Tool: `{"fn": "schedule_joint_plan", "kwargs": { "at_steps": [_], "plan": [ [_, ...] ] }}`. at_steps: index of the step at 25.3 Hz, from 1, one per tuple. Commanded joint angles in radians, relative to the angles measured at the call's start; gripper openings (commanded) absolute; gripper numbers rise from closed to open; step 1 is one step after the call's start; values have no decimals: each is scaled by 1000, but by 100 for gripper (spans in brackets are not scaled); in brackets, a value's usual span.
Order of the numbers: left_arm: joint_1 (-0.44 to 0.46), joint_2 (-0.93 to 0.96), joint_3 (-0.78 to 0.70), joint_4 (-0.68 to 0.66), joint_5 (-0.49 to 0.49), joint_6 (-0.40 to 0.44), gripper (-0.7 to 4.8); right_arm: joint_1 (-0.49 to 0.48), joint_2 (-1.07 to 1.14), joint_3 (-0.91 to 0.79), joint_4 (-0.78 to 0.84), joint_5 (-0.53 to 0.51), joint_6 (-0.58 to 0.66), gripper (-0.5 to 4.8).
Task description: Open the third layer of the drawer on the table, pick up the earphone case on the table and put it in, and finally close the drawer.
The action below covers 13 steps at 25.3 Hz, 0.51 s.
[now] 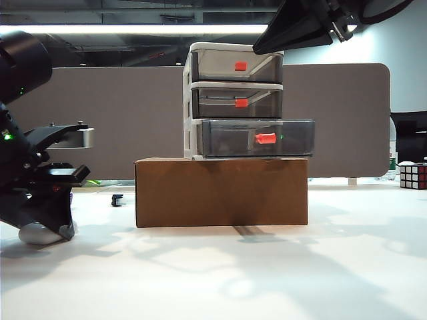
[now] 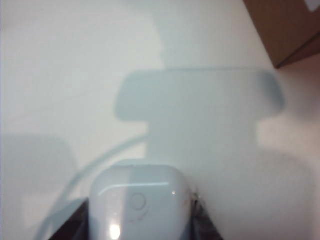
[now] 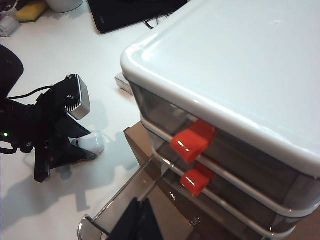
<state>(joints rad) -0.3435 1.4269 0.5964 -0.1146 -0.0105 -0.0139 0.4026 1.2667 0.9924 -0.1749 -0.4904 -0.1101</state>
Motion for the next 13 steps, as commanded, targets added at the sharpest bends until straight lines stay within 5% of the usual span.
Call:
{"fn": "schedule_joint_plan", "kwargs": {
  "at_steps": [1,7,13],
  "plan": [
    [-2,12,-14,-82,17,6,105,1,-7,5,7,-1,-3,-6],
    [-3,-183,-12,-91,42,25,106,1,-19,5,2,2,-3,-6],
    [-26,-431,-4,-65,172,14,106,1,-25,5,4,21,-3,-6]
  ]
}}
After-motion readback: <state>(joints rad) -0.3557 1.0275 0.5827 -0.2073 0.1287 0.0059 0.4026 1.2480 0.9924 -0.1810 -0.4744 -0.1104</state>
